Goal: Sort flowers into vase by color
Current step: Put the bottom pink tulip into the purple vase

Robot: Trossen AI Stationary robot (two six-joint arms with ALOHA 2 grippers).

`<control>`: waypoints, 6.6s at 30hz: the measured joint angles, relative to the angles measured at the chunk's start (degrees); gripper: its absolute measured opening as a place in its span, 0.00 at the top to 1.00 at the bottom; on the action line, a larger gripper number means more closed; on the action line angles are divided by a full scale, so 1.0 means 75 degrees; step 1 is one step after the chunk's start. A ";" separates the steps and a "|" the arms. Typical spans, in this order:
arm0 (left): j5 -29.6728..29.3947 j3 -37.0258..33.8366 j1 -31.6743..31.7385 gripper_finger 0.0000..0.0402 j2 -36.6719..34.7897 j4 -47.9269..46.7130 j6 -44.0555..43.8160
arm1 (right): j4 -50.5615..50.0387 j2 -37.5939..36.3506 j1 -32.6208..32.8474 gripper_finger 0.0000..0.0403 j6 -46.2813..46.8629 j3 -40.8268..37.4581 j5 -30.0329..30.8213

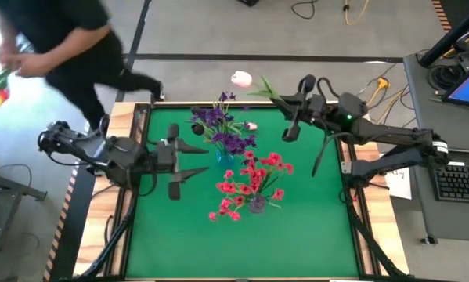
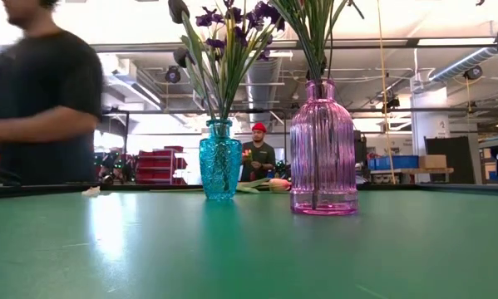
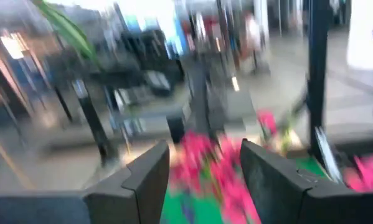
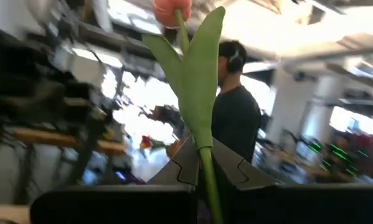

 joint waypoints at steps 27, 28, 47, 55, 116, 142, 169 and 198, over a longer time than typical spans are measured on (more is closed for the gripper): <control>0.0845 -0.0512 0.0174 0.54 0.0145 0.0698 0.0279 | 0.4379 -0.0356 0.1920 0.98 0.0249 -0.2394 -0.0028; 0.0851 -0.0407 0.0121 0.54 0.0064 0.0257 0.0004 | 0.4701 -0.0356 0.1981 0.98 0.0394 -0.2593 -0.0028; 0.1457 -0.0630 -0.0905 0.54 0.1105 0.1975 0.0555 | 0.5553 -0.0273 0.5736 0.98 -0.1685 -0.3191 0.1196; 0.1454 -0.0633 -0.0859 0.54 0.2319 0.4428 0.1149 | 0.5539 0.0607 0.6711 0.98 -0.2488 -0.2251 0.1197; 0.3113 -0.0426 -0.0314 0.54 0.3947 0.5998 0.0281 | 0.4929 0.5812 0.6169 0.98 -0.2040 0.3849 0.3330; 0.2230 -0.0426 -0.0485 1.00 0.3505 0.5047 -0.0375 | 0.4488 0.5644 0.6476 0.96 -0.3190 0.3857 0.5473; 0.1040 -0.0432 -0.0500 1.00 0.3417 0.4631 -0.0413 | 0.2057 0.4532 0.7474 0.76 -0.3766 0.3849 0.7532; 0.1238 -0.0435 -0.0791 0.62 0.2465 0.4152 -0.0150 | -0.1058 0.2692 0.7503 0.98 -0.0255 0.2923 0.6930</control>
